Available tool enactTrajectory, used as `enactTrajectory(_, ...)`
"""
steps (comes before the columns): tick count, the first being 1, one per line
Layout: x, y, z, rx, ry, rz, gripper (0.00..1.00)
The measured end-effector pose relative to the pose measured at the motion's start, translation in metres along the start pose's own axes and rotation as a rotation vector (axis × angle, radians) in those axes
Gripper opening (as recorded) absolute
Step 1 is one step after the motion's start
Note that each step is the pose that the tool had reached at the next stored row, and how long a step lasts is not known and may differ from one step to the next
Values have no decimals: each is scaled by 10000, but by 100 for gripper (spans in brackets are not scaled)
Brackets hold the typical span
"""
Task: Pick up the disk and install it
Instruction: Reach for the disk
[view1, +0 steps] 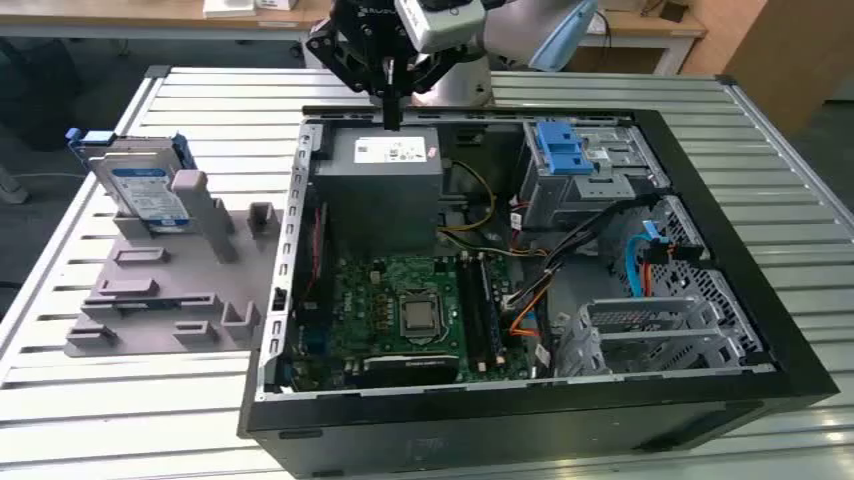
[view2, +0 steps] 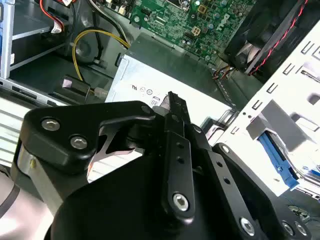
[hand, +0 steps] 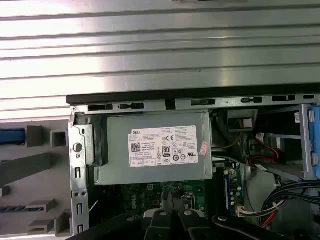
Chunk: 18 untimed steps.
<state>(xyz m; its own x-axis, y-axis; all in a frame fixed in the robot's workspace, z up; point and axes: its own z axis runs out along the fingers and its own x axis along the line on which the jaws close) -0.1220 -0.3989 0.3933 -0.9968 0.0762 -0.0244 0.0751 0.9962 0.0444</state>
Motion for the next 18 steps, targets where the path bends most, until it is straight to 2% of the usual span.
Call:
enactTrajectory(13, 29, -2, -1, 1, 0, 0, 11)
enactTrajectory(15, 91, -7, 2, 0, 0, 0, 11)
enactTrajectory(18, 97, -7, 2, 0, 0, 1, 11)
